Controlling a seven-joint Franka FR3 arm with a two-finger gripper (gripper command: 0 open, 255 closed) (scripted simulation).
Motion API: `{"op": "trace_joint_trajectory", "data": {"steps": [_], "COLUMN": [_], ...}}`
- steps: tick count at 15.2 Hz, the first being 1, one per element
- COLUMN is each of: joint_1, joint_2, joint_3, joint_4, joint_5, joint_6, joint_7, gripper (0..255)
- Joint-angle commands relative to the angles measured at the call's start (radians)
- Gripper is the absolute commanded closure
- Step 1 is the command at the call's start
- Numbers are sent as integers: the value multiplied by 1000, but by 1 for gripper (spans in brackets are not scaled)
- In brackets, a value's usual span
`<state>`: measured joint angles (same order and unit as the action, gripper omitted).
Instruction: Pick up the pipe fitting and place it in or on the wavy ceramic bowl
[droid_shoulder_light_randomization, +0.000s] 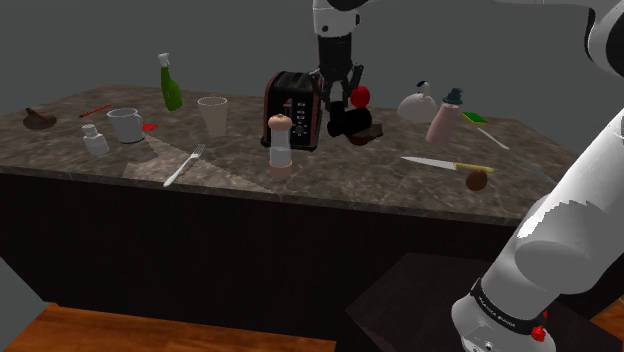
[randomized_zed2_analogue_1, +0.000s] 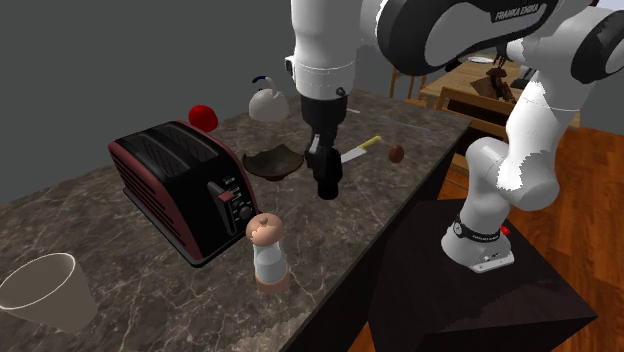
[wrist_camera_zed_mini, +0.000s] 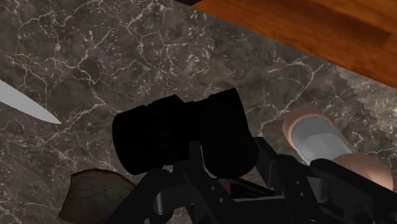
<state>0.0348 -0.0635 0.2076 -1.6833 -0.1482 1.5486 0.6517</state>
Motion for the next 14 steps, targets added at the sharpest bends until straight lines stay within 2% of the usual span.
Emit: {"op": "trace_joint_trajectory", "data": {"steps": [1, 8, 14], "joint_1": [-17, -87, -147], "joint_2": [24, 140, 291], "joint_3": [-19, -89, -138], "joint_4": [39, 211, 439], "joint_5": [-8, -33, -44], "joint_6": [-10, -43, -100], "joint_7": [-38, -186, -310], "gripper": [255, 255, 255]}}
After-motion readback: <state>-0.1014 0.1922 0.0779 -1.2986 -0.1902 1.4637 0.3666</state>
